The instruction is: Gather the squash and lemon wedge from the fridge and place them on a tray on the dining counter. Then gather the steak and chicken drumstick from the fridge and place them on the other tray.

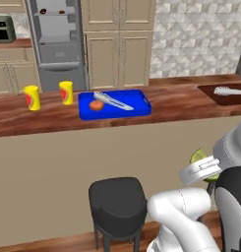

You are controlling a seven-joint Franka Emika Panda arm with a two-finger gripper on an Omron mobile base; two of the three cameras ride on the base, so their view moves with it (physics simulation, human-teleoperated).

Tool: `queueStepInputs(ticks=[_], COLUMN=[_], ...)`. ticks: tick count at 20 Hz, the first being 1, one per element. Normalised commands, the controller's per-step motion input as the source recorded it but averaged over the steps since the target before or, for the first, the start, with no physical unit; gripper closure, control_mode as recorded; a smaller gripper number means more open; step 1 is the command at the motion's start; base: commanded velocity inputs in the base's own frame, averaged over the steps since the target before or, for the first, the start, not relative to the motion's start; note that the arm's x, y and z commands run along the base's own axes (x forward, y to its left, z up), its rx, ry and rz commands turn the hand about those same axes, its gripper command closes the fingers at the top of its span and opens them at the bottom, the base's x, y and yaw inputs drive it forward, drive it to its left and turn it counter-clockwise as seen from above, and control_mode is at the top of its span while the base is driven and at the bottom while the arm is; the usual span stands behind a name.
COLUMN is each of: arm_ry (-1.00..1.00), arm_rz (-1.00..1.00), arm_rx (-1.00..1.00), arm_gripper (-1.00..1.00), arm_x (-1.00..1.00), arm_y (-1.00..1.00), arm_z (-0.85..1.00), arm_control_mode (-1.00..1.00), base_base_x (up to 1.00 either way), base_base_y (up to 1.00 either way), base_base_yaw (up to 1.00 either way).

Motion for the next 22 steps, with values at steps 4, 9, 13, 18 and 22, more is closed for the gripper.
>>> queueStepInputs(ticks=[4,9,13,18,22], arm_ry=[0.0,0.0,0.12,0.15,0.13], arm_rz=[0.0,0.0,-0.15,-0.09,-0.04], arm_rx=[0.0,0.0,0.0,0.0,0.0], arm_gripper=[1.0,1.0,1.0,1.0,1.0], arm_x=[0.0,0.0,0.85,1.0,1.0], arm_y=[0.0,0.0,0.33,0.2,0.01], arm_z=[0.0,0.0,0.4,0.59,0.46], arm_control_mode=[1.0,1.0,-1.0,-1.0,-1.0], base_base_x=[0.53,0.58,0.0,0.0,0.0], base_base_y=[0.53,0.54,0.0,0.0,0.0], base_base_yaw=[-0.31,-0.23,0.0,0.0,0.0])
